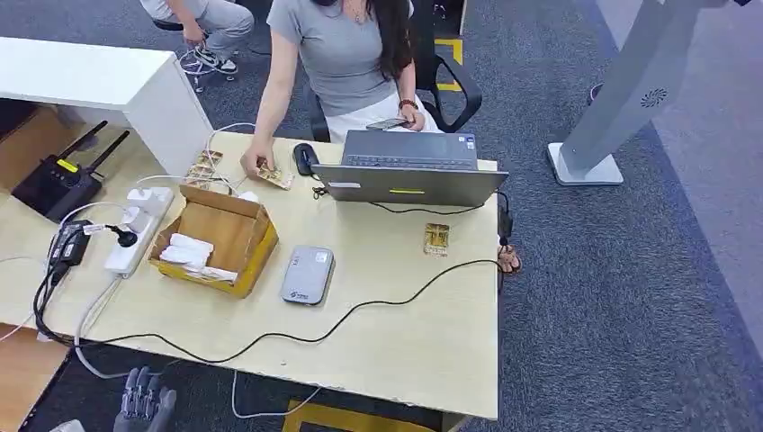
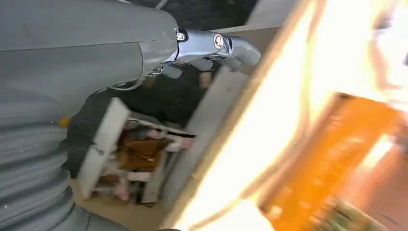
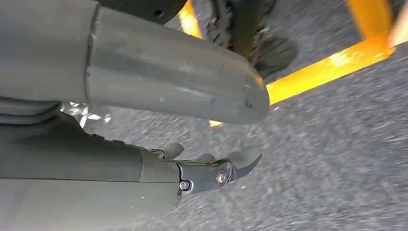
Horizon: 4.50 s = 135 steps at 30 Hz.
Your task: Pass the card to the sensor for recognition and then transmit it.
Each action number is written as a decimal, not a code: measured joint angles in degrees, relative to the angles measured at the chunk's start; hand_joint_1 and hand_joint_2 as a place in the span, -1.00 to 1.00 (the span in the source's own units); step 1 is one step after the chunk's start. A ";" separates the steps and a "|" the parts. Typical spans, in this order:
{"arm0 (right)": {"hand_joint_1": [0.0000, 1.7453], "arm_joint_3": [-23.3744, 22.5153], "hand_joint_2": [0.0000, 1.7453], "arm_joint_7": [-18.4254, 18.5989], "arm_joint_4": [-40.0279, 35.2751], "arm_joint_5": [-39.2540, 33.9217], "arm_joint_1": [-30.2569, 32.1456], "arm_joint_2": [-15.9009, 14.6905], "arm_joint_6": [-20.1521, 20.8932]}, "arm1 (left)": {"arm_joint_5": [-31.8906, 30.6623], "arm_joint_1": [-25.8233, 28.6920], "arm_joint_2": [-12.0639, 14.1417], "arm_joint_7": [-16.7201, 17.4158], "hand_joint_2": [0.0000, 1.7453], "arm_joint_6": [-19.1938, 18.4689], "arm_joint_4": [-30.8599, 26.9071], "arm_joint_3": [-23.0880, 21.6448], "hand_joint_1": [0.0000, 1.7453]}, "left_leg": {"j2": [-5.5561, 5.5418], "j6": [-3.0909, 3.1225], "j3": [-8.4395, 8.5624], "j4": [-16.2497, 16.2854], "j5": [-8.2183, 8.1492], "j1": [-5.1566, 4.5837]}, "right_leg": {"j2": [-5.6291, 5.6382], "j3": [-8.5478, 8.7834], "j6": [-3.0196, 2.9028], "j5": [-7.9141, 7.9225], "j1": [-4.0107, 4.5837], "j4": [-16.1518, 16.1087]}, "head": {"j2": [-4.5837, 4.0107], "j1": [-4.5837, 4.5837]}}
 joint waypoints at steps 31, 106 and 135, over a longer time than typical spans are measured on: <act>-1.00 1.95 -1.00 9.38 2.12 16.64 -0.78 1.84 -7.02 | -13.23 -4.52 -1.31 -2.51 1.00 12.53 -32.77 -11.67 -1.00 | 0.01 -0.05 0.13 0.01 0.11 0.01 | 0.00 0.06 -0.06 0.06 0.00 0.01 | 0.00 0.02; -1.00 8.96 -1.00 8.18 2.60 35.96 -2.07 3.89 -4.53 | -76.89 -31.55 17.44 28.46 1.00 51.54 -9.28 -43.45 1.00 | 0.02 -0.08 0.11 0.01 0.13 0.01 | 0.03 0.03 -0.06 0.08 0.00 0.05 | 0.00 0.00; -1.00 8.96 -1.00 8.75 2.60 39.08 -2.12 4.46 -3.76 | -88.02 -31.28 14.68 31.19 1.00 48.78 0.95 -51.80 1.00 | 0.01 -0.08 0.10 0.02 0.13 0.00 | 0.03 0.02 -0.05 0.08 -0.01 0.05 | 0.00 0.02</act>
